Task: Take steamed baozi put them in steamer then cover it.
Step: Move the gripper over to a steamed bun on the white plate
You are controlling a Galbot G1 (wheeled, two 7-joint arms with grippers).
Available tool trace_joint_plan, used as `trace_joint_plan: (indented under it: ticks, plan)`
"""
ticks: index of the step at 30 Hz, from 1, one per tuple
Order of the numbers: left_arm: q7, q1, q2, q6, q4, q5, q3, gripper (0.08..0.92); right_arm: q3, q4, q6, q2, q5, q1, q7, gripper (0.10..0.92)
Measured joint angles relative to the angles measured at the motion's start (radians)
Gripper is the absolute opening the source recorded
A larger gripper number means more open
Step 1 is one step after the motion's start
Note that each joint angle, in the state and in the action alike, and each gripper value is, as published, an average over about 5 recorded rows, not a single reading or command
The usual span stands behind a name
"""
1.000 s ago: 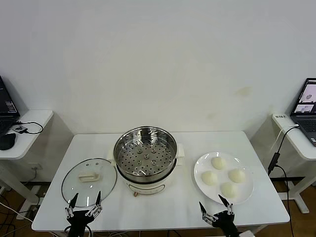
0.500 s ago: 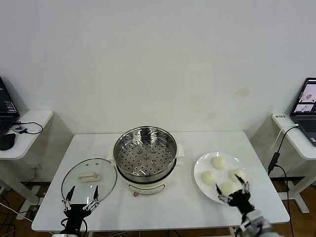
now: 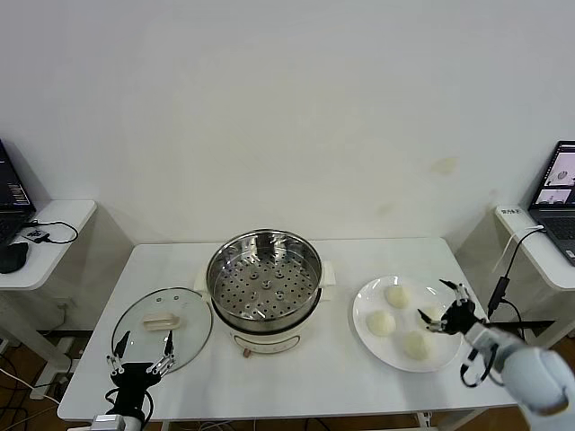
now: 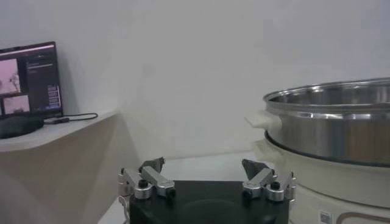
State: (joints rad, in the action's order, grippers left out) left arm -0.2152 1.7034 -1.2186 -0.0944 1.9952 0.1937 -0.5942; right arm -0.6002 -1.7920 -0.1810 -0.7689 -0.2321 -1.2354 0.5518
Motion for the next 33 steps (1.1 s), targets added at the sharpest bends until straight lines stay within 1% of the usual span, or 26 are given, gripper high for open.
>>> trace_joint_plan:
  ticks: [7,15,24,33]
  plan:
    - [-0.004,-0.005,-0.004,0.015,0.005,-0.010,-0.008,0.823,0.194,0.119,0.005,0.151,0.009,0.247,0.168,0.823]
    - [-0.006,-0.005,-0.006,0.025,0.003,-0.015,-0.010,0.823,0.499,0.274,0.049,0.219,0.026,0.552,0.335,0.823]
    - [-0.001,-0.007,0.006,0.030,-0.006,-0.013,-0.020,0.823,0.819,0.410,0.081,0.202,0.029,0.822,0.424,0.823]
    - [-0.001,-0.010,0.022,0.028,-0.017,-0.008,-0.034,0.823,1.025,0.526,0.116,0.117,-0.001,0.978,0.453,0.823]
